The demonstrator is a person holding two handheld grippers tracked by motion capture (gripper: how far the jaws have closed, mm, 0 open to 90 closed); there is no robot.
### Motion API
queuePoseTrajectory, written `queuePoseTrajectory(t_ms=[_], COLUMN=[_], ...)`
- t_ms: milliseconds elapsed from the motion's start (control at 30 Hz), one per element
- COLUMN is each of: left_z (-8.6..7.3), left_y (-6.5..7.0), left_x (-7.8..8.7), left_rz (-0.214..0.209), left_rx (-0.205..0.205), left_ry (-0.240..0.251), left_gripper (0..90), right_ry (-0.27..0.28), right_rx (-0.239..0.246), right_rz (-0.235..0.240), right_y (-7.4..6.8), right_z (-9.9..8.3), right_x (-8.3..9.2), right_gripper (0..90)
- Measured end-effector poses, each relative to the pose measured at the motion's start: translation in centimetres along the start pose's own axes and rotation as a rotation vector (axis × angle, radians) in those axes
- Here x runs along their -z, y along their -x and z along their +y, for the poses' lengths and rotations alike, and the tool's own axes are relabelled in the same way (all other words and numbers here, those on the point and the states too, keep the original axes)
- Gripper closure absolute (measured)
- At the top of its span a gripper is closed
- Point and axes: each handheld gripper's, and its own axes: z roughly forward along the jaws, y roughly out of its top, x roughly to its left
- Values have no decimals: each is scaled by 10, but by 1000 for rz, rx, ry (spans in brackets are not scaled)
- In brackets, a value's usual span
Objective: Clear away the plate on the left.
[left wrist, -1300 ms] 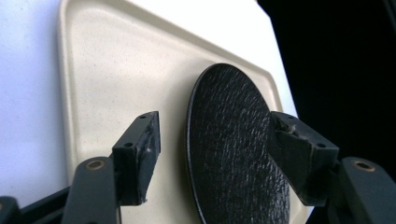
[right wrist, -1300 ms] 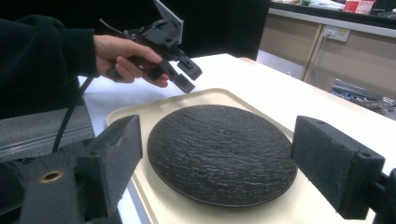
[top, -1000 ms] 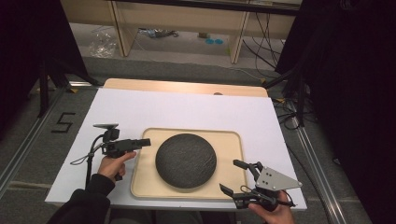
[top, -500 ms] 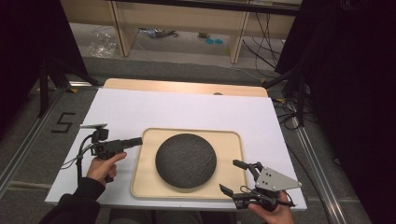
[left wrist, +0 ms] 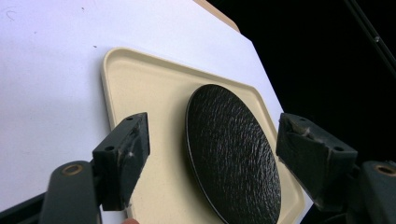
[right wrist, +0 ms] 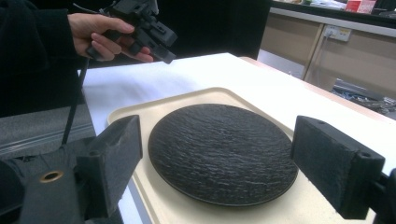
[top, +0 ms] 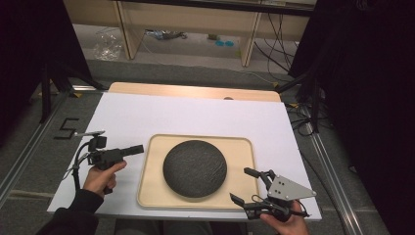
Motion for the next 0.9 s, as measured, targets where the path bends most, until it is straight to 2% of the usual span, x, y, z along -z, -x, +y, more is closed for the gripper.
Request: queuePoseTrajectory(t_ms=[267, 533, 600, 900], left_z=[-2, -6, -7, -11], left_y=[2, 7, 9, 12], left_x=[7, 15, 17, 24], left_rz=[-8, -18, -9, -8], left_rx=[-34, -88, -103, -130], left_ry=[-10, -5, -3, 5], left_gripper=[239, 236, 235, 233], right_ry=[-1, -1, -1, -1], right_rx=[-1, -1, -1, -2], right_rz=[0, 3, 2, 0], right_y=[0, 0, 0, 0], right_z=[0, 0, 0, 0], right_x=[0, 0, 0, 0], right_gripper=[177, 177, 177, 177])
